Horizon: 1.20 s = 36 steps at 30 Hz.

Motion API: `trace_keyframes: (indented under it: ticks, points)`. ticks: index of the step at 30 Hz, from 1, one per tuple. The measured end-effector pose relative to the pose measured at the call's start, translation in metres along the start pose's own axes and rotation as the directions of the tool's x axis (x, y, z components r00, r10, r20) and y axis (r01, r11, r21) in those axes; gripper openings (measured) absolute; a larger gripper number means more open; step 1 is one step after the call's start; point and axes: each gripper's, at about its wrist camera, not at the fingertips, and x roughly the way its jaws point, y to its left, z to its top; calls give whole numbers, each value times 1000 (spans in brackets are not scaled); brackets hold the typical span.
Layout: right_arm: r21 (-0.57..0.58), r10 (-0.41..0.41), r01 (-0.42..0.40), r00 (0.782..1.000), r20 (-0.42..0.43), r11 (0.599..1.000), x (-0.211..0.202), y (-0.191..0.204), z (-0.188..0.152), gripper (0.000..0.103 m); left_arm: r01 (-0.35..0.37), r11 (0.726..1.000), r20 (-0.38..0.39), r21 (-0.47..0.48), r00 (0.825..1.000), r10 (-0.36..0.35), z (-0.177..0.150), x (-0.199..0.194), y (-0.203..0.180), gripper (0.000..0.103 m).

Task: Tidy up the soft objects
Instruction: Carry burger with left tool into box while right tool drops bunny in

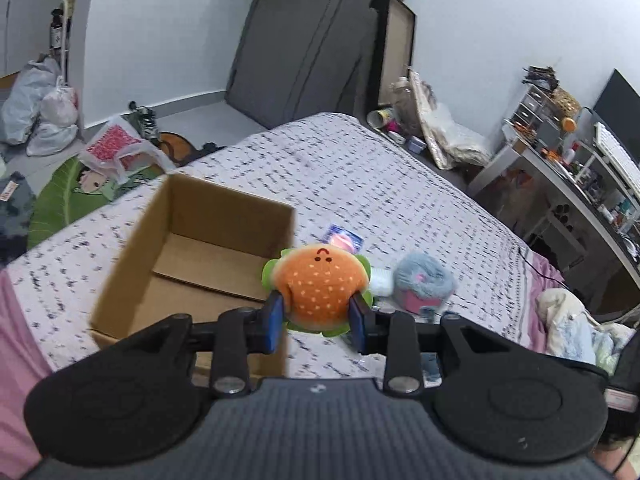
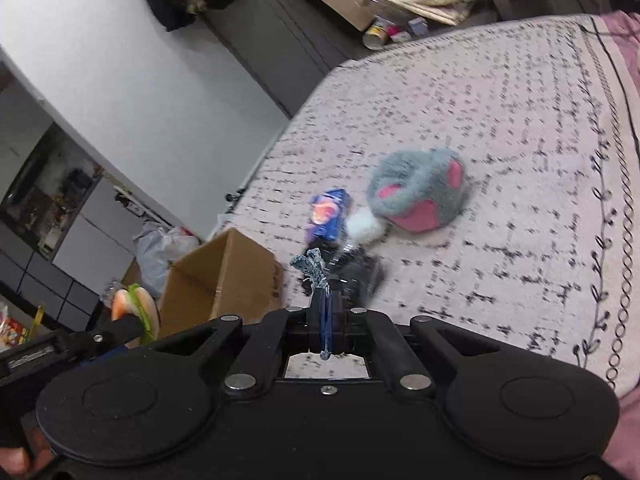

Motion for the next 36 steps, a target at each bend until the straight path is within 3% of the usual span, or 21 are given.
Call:
trace_keyframes:
  ticks: [10,18,26,31,36]
  points:
    - [-21,96,-95,995,29,995,-3,24,6,0,-106,992,29,-61,994,108,7,-2,39,33]
    - [-55,129,-127,991,42,990,8,53,14,0,-183,979,-14,-85,983,182,4,19,60,34]
    - [-89,170,-170,985,-10,981,32,88,5,0,-222,967,-61,-127,975,215,5,33,78,35]
    - [-109,176,-179,984,-39,978,47,105,0,0,-259,954,-92,-150,965,247,5,37,86,40]
    - [-113,184,-190,981,-62,975,58,118,-7,0,-245,951,-90,-190,969,231,7,33,92,51]
